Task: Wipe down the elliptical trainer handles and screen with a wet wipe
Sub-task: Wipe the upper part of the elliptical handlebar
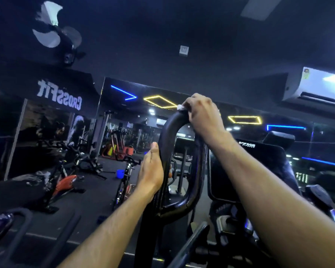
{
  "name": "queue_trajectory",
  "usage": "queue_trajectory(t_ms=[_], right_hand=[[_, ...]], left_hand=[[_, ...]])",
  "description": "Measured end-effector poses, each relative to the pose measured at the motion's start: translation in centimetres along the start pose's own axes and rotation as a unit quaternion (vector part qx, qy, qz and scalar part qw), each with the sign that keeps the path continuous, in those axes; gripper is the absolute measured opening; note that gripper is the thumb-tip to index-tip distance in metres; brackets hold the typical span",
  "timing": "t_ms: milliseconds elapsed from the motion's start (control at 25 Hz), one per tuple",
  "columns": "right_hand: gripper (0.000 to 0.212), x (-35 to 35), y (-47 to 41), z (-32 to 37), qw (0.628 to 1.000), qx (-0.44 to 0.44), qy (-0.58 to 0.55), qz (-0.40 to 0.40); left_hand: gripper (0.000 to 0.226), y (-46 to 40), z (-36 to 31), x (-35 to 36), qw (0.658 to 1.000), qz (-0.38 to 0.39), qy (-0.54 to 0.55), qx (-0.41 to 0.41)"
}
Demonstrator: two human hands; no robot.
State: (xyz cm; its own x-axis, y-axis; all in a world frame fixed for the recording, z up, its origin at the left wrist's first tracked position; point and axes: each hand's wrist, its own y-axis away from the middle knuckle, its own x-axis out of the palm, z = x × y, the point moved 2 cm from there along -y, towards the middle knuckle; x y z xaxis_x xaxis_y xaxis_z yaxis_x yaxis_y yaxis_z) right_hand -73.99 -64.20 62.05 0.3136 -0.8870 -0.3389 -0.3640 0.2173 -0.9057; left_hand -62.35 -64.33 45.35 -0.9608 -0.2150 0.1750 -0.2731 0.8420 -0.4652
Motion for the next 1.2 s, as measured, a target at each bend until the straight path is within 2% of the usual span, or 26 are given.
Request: queue_trajectory(t_ms=[80, 160, 200, 320, 360, 440, 560, 720, 800, 840, 920, 960, 1000, 1120, 1200], right_hand=[[0.019, 0.1, 0.9, 1.5, 0.995, -0.093, -0.018, 0.043], [0.019, -0.8, 0.5, 0.7, 0.986, -0.146, -0.028, 0.068], [0.019, -1.6, -0.1, -0.1, 0.988, -0.142, -0.019, 0.055], [0.018, -3.0, -1.7, -3.1, 1.000, -0.004, 0.013, -0.006], [0.019, -2.6, -1.9, -3.2, 0.999, 0.044, 0.025, 0.009], [0.021, -1.2, -1.4, -1.6, 0.996, 0.075, 0.028, 0.032], [0.018, 0.7, -0.2, 1.6, 0.999, 0.015, 0.030, 0.041], [0.018, -0.7, -1.0, 2.9, 0.988, -0.086, -0.033, 0.126], [0.017, -1.7, -2.3, 1.9, 0.992, -0.064, -0.044, 0.095], [0.018, -1.7, -2.9, 1.5, 0.996, -0.033, -0.025, 0.084], [0.020, -0.8, -3.3, 2.1, 0.992, -0.008, 0.031, 0.118], [0.019, -0.2, -3.2, 3.0, 0.987, -0.025, 0.046, 0.149], [0.014, 0.1, -3.1, 3.8, 0.981, -0.052, 0.061, 0.175], [0.009, -0.7, -3.0, 5.2, 0.957, -0.139, 0.127, 0.219], [0.012, -0.9, -2.8, 5.7, 0.948, -0.179, 0.130, 0.229]], left_hand=[[0.119, -0.3, 0.4, 0.1, 1.000, -0.006, 0.004, -0.003], [0.117, -0.5, 0.6, 0.1, 1.000, -0.001, 0.001, -0.001], [0.116, -0.6, 0.7, 0.1, 1.000, 0.003, 0.001, 0.004], [0.125, -0.9, 1.0, 0.1, 1.000, 0.003, 0.003, 0.011], [0.127, -0.9, 1.1, 0.1, 1.000, 0.003, -0.001, 0.014], [0.128, -0.6, 0.6, 0.1, 1.000, 0.006, -0.012, 0.017], [0.116, 0.1, -0.2, 0.0, 1.000, 0.011, 0.003, 0.018], [0.110, 1.2, -1.2, -0.4, 0.999, 0.031, 0.003, 0.012], [0.093, 1.4, -1.6, -0.6, 0.999, 0.045, 0.001, 0.017], [0.089, 1.3, -1.6, -0.6, 0.999, 0.048, 0.007, 0.022], [0.101, 1.1, -1.3, -0.6, 0.998, 0.054, 0.024, 0.018], [0.103, 1.3, -1.4, -0.7, 0.998, 0.055, 0.031, 0.014], [0.097, 1.1, -1.1, -0.8, 0.998, 0.056, 0.040, 0.011], [0.068, 0.9, -0.7, -1.2, 0.996, 0.061, 0.061, -0.012], [0.083, 0.8, -0.5, -1.3, 0.994, 0.067, 0.090, -0.013]])
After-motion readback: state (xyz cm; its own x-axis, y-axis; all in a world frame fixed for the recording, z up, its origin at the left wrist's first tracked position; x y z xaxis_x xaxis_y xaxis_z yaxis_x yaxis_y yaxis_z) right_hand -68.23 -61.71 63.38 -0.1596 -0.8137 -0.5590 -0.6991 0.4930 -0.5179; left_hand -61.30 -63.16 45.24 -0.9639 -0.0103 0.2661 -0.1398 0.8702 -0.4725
